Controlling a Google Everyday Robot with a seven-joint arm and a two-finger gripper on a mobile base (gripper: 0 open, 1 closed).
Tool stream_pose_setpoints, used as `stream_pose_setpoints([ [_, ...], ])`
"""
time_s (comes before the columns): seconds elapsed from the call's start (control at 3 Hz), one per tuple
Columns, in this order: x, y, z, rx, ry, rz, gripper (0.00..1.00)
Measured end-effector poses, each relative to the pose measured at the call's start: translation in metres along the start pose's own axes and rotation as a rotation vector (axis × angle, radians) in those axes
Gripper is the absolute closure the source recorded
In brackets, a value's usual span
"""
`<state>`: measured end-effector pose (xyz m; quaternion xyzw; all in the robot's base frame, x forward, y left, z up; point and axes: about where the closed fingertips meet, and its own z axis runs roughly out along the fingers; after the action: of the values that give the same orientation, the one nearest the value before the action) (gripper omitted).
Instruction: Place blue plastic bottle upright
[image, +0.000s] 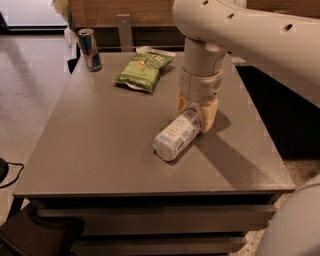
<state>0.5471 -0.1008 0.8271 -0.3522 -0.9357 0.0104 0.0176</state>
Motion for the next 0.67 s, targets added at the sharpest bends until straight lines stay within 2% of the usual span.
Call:
stream_pose_setpoints([
  [0.33,-0.0005,0.0003,-0.0003,-0.007,-0.003,-0.021,0.99],
  [0.67,-0.0017,0.0008,-0.0007,-0.013,-0.004,-0.027,1.00],
])
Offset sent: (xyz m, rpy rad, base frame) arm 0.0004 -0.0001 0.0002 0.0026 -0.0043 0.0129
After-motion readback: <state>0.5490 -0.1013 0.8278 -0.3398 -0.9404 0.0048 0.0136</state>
